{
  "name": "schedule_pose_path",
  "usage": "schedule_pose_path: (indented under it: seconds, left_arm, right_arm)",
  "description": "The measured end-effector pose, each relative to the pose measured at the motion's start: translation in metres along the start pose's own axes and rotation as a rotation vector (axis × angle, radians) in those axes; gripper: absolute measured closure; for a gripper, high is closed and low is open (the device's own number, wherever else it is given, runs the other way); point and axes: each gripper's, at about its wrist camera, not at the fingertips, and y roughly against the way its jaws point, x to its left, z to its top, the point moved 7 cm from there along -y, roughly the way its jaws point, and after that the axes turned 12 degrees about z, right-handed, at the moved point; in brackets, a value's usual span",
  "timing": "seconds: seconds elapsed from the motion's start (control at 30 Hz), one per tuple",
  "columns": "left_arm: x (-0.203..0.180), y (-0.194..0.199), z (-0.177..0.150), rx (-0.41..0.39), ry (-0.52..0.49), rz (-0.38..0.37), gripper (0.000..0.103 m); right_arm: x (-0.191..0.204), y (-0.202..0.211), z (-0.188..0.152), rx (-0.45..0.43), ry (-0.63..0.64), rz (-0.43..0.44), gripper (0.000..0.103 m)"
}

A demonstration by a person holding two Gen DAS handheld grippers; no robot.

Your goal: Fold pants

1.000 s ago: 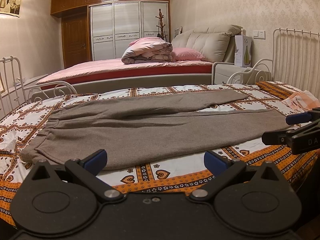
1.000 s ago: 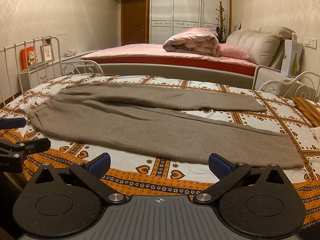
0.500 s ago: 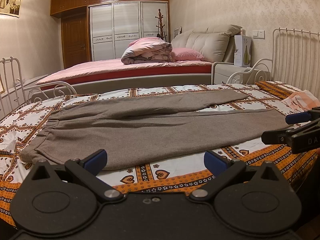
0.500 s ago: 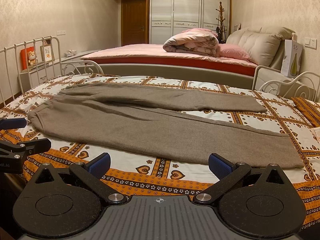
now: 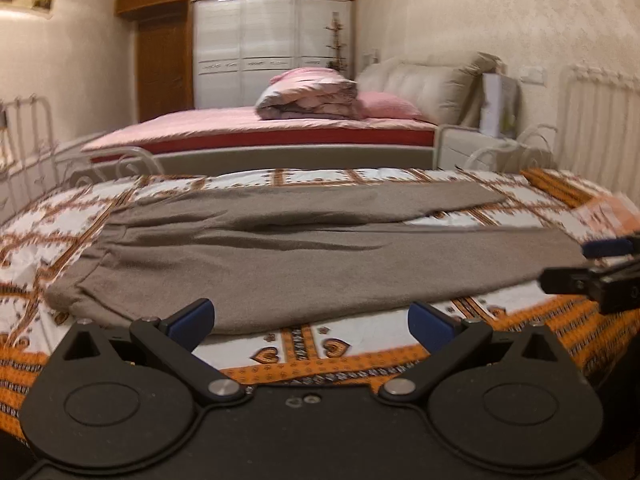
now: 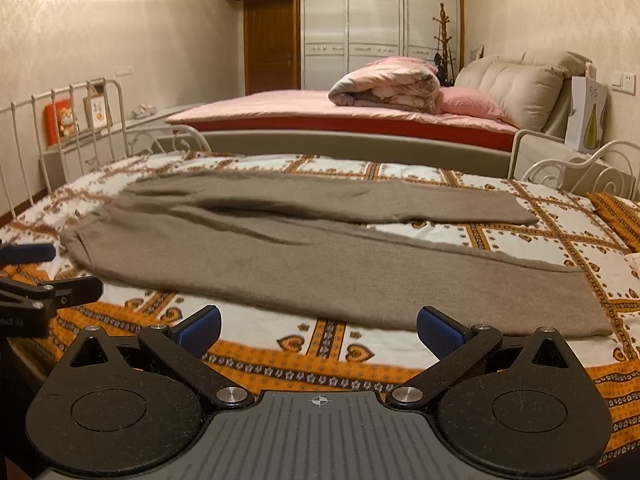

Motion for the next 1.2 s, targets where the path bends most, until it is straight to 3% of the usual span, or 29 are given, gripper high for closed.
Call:
schedule_pose_path:
  seconds: [0.1,0.17,0.23,0.33,0.47,0.6,0.73,0.77,0.8,0.83,1.03,1.2]
  left_arm:
    - [0.018,-0.009,0.011,0.013,0.034,-0.009,0.006]
    - [0.034,-0.017,0.022,0.006,0.08,-0.024,0.006]
    - [0.052,-0.036,0.034,0.023,0.069,-0.013,0.006]
    - [0.089,-0.074,0.057,0.055,0.041,0.003,0.006]
    - [0.164,-0.143,0.096,0.051,-0.012,0.153,0.01]
    - [0.231,-0.227,0.114,0.135,0.019,0.193,0.032]
    - [0.277,-0.304,0.11,0.215,0.072,0.188,0.037]
    - [0.285,-0.321,0.107,0.221,0.077,0.178,0.038]
    - [0.289,-0.335,0.106,0.23,0.078,0.174,0.038]
    - [0.292,-0.348,0.105,0.234,0.084,0.161,0.038]
    - [0.289,-0.405,0.1,0.263,0.017,0.088,0.039]
    - [0.286,-0.435,0.097,0.296,-0.006,-0.001,0.038]
  right_arm:
    - [-0.008,-0.005,0.007,0.01,0.013,-0.013,0.0]
    - [-0.015,-0.016,0.011,0.063,0.016,0.017,0.0]
    - [-0.023,-0.031,0.015,0.123,0.024,0.061,0.0]
    - [-0.038,-0.046,0.036,0.115,0.06,0.09,0.0]
    - [-0.067,-0.082,0.08,0.094,0.114,0.089,0.0]
    - [-0.103,-0.143,0.123,0.106,0.146,0.09,0.0]
    - [-0.129,-0.214,0.152,0.128,0.151,0.114,0.001]
    - [-0.134,-0.23,0.156,0.138,0.149,0.124,0.011]
    - [-0.138,-0.251,0.159,0.152,0.139,0.145,0.019]
    - [-0.14,-0.267,0.162,0.162,0.126,0.165,0.021]
    - [-0.128,-0.358,0.182,0.182,0.162,0.272,0.021]
    - [-0.113,-0.426,0.2,0.225,0.245,0.311,0.022]
